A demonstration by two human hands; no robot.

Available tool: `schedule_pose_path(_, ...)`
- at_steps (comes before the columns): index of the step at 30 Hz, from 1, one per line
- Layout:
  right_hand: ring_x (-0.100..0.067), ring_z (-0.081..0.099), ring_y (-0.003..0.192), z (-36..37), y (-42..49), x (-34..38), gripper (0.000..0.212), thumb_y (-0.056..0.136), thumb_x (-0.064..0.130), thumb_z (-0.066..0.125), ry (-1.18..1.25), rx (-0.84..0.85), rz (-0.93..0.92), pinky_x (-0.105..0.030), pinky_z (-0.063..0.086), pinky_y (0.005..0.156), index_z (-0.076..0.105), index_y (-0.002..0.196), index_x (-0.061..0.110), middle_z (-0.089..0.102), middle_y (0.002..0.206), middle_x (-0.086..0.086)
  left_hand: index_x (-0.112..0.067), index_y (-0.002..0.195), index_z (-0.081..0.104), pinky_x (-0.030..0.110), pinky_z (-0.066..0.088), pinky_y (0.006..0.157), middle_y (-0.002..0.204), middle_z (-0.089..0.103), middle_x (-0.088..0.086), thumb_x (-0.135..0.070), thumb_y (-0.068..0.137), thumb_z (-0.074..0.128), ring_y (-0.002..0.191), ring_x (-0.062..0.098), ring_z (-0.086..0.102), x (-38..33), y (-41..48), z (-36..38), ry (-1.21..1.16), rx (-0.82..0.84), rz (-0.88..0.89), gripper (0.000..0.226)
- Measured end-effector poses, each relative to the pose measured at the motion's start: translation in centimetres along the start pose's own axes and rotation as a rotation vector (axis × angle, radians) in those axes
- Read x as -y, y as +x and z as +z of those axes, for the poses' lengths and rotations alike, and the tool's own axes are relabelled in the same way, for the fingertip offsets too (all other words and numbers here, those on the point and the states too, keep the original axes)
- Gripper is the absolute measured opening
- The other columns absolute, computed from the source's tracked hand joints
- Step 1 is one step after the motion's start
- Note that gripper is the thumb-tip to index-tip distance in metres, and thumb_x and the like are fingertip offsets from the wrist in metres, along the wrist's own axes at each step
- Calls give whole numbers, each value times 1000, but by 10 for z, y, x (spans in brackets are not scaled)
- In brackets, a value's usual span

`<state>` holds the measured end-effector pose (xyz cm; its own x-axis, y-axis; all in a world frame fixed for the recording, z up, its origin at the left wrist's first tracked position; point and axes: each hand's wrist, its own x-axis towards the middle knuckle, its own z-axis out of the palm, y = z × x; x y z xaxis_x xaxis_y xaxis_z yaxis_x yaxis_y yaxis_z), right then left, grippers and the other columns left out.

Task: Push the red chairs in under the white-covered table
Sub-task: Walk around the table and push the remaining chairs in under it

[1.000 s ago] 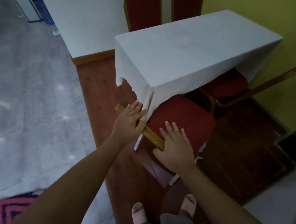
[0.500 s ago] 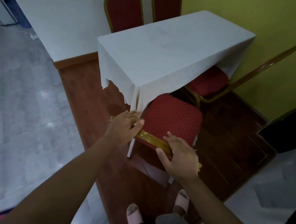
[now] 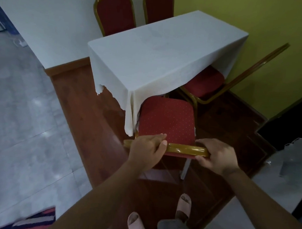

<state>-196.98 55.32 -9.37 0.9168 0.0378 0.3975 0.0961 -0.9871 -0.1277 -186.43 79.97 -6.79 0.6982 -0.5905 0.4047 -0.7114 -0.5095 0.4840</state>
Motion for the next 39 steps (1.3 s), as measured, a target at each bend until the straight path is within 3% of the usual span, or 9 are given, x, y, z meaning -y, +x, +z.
schedule_pose_path(6, -23, 68, 83, -8, -4, -17, 80, 89, 71, 23, 13, -39, 84, -29, 51, 68, 68, 107, 6, 72, 95, -7, -17, 82, 72, 31, 45, 42, 61, 66, -2, -39, 97, 28, 50, 13, 59, 3, 19, 20, 25, 92, 101, 51)
schedule_pose_path(11, -21, 66, 88, 3, 2, 20, 66, 95, 59, 27, 89, -196, 326, -36, 49, 76, 72, 100, 11, 73, 94, -4, -33, 53, 40, 24, 36, 42, 44, 42, -11, -49, 94, 30, 40, 6, 42, 23, 18, 13, -1, 128, -7, 45)
schedule_pose_path(13, -21, 67, 84, 8, 5, 21, 64, 96, 56, 28, 63, -260, 348, -36, 49, 73, 74, 94, 11, 74, 90, -3, -33, 52, 41, 20, 32, 42, 43, 40, -12, -48, 94, 31, 39, 5, 41, 26, 17, 15, -23, 113, -21, 46)
schedule_pose_path(16, -22, 69, 82, 13, 7, 4, 66, 96, 55, 27, 61, -281, 301, -36, 51, 69, 75, 91, 9, 75, 90, -3, -23, 68, 66, 16, 33, 45, 50, 54, -12, -45, 93, 33, 45, 3, 49, 22, 18, 24, -38, 69, -16, 47)
schedule_pose_path(18, -23, 69, 83, 15, 8, -11, 66, 97, 53, 26, 59, -304, 268, -37, 52, 69, 75, 90, 8, 75, 91, -5, -20, 92, 74, 18, 45, 55, 74, 72, -8, -47, 92, 34, 65, 6, 65, 17, 20, 31, -26, 45, -36, 49)
schedule_pose_path(20, -24, 69, 83, 16, 11, -27, 67, 97, 52, 26, 61, -332, 249, -37, 52, 70, 75, 89, 7, 75, 91, -6, -17, 105, 72, 19, 49, 67, 96, 75, -2, -53, 94, 30, 87, 10, 69, 11, 25, 39, -19, 38, -46, 57)
schedule_pose_path(24, -25, 69, 85, 16, 19, -65, 68, 97, 50, 24, 64, -327, 233, -35, 49, 73, 74, 91, 6, 74, 92, -7, -17, 113, 68, 22, 51, 74, 108, 72, 1, -58, 95, 20, 102, 13, 67, -8, 40, 57, -3, 65, -70, 66)
schedule_pose_path(35, -24, 69, 83, 9, 54, -163, 69, 97, 51, 21, 136, -273, 131, -27, 41, 69, 73, 92, 6, 74, 91, -7, -22, 120, 63, 29, 52, 80, 115, 69, 2, -63, 93, 16, 108, 14, 64, -47, 90, 110, 44, 48, -225, 68)
schedule_pose_path(39, -25, 68, 83, 5, 70, -200, 71, 97, 53, 19, 171, -210, 88, -31, 45, 69, 72, 93, 6, 73, 91, -7, -26, 127, 58, 27, 47, 87, 125, 64, -1, -63, 89, 18, 118, 11, 56, -62, 114, 129, 51, 107, -306, 66)
